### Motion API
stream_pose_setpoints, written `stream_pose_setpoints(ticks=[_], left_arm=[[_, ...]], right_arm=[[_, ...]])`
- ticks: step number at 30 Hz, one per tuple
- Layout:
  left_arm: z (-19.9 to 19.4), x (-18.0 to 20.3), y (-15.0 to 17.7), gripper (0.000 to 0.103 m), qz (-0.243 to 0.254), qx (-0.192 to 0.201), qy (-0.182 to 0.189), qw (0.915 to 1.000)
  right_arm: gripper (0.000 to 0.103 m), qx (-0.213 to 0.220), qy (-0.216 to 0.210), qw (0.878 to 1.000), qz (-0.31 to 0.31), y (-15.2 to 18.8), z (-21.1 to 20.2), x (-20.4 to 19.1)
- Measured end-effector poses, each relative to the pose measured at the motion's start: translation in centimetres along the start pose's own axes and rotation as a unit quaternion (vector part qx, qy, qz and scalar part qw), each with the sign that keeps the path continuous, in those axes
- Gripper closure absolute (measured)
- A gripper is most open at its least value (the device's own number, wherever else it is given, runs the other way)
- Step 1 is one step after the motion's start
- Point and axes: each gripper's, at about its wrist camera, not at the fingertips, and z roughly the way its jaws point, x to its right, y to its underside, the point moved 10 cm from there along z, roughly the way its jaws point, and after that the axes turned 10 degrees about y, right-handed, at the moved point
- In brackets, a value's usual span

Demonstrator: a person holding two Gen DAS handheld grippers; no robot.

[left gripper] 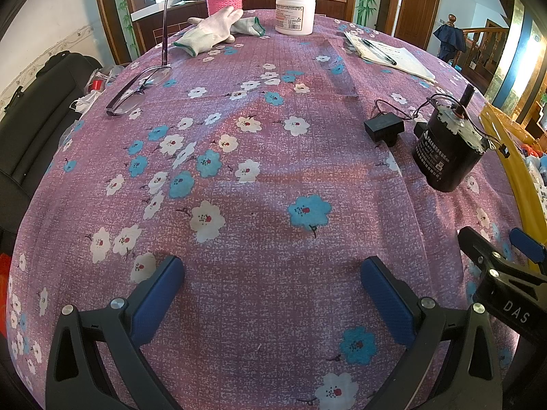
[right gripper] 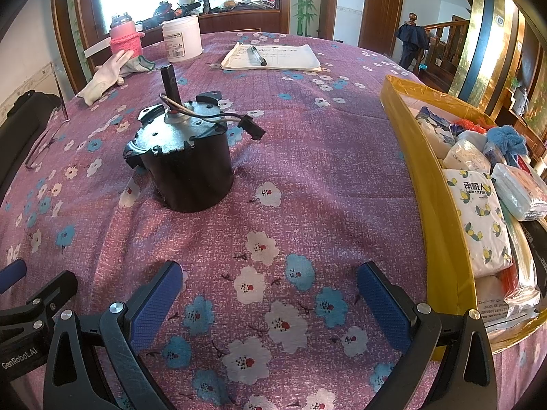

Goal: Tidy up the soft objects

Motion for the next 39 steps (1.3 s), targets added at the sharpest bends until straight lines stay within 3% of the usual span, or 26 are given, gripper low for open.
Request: stream_pose_setpoints(ticks=[39], left_arm=[[0.68,-0.02,-0.93,0.0,-0.005,0.001,-0.003,1.0]], right_arm=[[0.001,0.0,-0.001,1.0,-0.003,-0.02,-0.03,-0.15]])
